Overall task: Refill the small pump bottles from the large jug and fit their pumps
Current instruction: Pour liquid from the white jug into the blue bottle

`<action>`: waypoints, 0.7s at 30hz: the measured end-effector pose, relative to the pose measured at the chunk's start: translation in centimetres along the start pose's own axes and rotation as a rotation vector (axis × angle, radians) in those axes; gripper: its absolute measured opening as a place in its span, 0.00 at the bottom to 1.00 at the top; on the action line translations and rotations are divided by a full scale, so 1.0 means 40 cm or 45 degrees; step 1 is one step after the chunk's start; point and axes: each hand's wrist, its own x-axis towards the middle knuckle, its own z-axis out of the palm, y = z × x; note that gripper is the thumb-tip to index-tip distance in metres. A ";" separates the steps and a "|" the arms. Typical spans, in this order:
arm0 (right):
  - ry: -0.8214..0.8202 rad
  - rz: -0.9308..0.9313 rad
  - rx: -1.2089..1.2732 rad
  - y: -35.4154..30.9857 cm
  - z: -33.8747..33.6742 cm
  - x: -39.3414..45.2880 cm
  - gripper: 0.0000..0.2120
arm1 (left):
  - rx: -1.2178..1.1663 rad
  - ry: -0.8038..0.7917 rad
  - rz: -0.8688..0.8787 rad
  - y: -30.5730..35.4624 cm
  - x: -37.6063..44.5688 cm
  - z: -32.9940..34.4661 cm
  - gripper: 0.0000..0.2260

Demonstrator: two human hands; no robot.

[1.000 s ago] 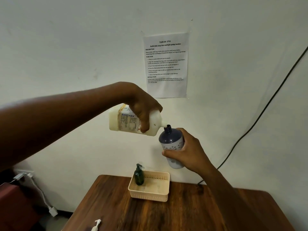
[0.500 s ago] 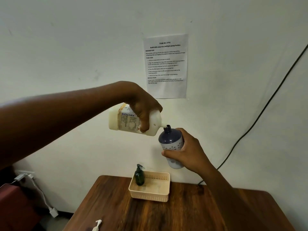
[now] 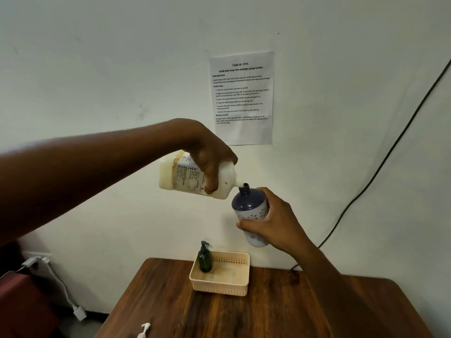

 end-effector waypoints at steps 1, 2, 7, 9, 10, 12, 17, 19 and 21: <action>0.003 -0.001 0.001 -0.001 0.000 0.001 0.30 | 0.000 0.003 -0.001 0.000 -0.001 -0.001 0.23; 0.005 -0.004 0.002 -0.001 0.000 0.001 0.30 | 0.000 0.006 0.001 0.001 -0.001 -0.002 0.22; -0.001 -0.010 -0.001 0.000 -0.001 0.002 0.31 | 0.006 0.002 -0.001 0.003 0.000 -0.007 0.21; 0.000 -0.012 -0.014 0.002 -0.001 0.003 0.32 | 0.015 0.004 -0.006 0.004 0.001 -0.009 0.21; 0.002 -0.015 -0.016 0.003 -0.002 0.004 0.32 | 0.020 0.003 -0.007 0.005 0.001 -0.010 0.21; 0.005 -0.019 -0.015 0.002 -0.003 0.005 0.32 | 0.020 -0.004 -0.007 0.006 0.001 -0.011 0.21; 0.010 -0.023 -0.007 -0.007 -0.006 0.002 0.29 | 0.019 -0.010 0.001 0.008 -0.003 -0.016 0.21; 0.009 -0.022 0.002 -0.008 -0.006 0.001 0.30 | 0.020 -0.013 0.000 0.009 -0.004 -0.018 0.21; 0.012 -0.019 0.000 -0.009 -0.006 0.001 0.32 | 0.022 -0.014 0.000 0.009 -0.005 -0.019 0.21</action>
